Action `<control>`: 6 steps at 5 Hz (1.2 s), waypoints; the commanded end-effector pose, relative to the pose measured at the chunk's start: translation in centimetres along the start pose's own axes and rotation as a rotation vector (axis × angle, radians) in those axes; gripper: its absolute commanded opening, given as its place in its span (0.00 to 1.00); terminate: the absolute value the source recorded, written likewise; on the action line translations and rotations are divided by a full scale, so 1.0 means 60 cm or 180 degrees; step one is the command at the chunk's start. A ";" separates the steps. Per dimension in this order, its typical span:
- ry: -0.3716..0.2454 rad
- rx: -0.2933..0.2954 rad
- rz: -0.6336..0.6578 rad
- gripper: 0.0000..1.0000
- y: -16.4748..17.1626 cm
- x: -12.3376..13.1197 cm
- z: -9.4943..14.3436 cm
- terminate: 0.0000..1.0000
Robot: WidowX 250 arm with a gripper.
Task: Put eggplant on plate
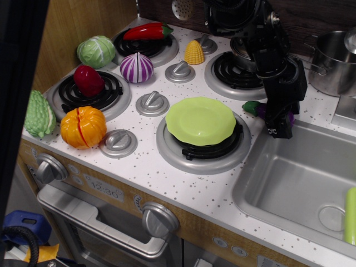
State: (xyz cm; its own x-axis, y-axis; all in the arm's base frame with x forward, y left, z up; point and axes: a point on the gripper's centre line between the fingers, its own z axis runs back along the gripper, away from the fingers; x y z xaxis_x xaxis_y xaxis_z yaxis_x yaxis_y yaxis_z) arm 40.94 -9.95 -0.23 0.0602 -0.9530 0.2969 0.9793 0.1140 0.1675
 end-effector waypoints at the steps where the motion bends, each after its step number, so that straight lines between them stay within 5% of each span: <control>1: 0.0374 0.0072 0.0030 0.00 0.024 0.041 0.097 0.00; 3: 0.0542 0.0094 0.0056 0.00 0.005 0.017 0.139 0.00; 6: 0.0827 0.0362 -0.0090 0.00 -0.034 -0.044 0.155 0.00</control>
State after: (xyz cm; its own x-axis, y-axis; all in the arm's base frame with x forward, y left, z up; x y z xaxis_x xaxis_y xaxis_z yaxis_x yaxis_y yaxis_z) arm 35.58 -4.15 4.42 0.0906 -0.9955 0.0280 0.9730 0.0944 0.2107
